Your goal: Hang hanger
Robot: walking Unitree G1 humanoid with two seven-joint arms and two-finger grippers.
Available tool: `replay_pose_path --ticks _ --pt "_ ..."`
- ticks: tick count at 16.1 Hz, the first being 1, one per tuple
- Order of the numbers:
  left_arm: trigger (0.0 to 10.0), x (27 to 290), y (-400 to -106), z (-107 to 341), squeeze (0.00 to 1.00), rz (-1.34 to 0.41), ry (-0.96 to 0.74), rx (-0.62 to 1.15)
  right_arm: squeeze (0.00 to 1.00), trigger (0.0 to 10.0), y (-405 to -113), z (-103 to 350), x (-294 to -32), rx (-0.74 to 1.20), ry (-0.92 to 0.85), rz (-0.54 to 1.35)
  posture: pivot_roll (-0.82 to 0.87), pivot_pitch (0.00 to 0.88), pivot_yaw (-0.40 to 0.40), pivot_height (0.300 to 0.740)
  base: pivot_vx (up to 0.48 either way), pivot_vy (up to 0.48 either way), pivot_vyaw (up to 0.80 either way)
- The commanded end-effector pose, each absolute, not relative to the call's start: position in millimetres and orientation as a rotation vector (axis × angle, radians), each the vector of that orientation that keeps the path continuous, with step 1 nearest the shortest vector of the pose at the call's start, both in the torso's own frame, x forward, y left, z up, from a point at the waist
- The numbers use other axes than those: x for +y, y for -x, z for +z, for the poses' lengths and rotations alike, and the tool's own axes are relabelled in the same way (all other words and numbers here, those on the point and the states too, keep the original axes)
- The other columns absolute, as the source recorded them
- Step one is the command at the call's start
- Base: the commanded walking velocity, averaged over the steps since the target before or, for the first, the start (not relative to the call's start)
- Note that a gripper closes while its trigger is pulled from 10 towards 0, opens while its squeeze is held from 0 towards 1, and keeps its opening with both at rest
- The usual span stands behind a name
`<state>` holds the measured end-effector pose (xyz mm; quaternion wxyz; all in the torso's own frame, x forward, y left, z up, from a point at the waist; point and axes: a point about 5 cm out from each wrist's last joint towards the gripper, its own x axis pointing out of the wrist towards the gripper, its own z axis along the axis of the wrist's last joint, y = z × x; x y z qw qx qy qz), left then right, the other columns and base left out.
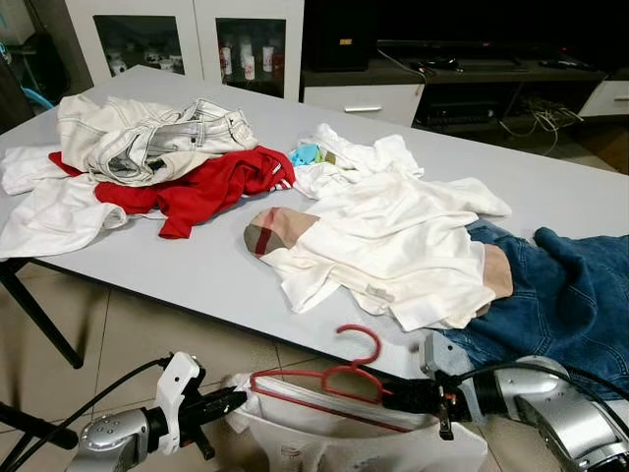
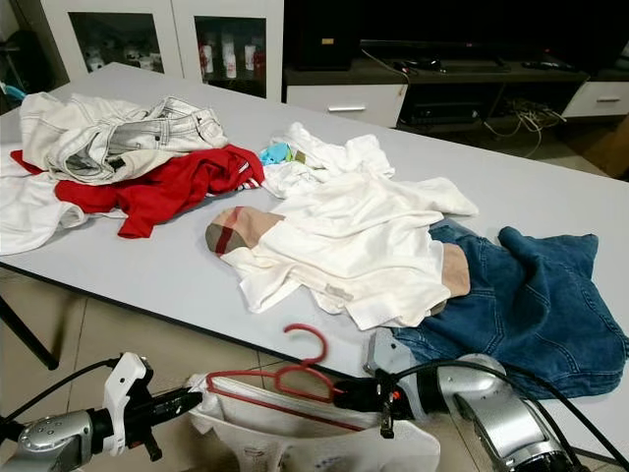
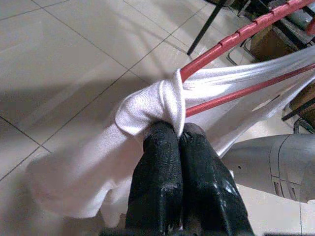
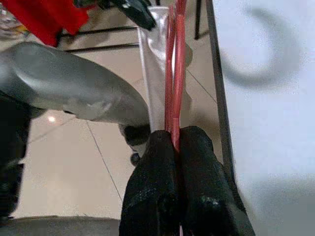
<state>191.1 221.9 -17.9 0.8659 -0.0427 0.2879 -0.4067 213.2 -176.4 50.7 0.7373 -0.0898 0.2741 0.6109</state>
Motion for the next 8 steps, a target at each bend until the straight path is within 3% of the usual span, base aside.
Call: replay_pose_path --ticks 1,4,8 --pt "0.0 219 -189 -19 0.0 -0.868 0.086 0.607 0.0 0.0 -215 60 -178 0.562 0.197 1.357 0.02 0.0 -0.05 0.74 0.0 0.0 0.0" --pt "0.0 228 -184 -24 0.0 -0.808 0.104 0.638 0.0 0.0 -194 53 -181 0.642 0.246 1.472 0.03 0.0 -0.052 0.74 0.0 0.0 0.0" --pt "0.0 241 -174 -31 0.0 -0.767 0.099 0.699 0.0 0.0 -196 49 -185 0.681 0.3 1.424 0.02 0.0 -0.049 0.74 0.0 0.0 0.0"
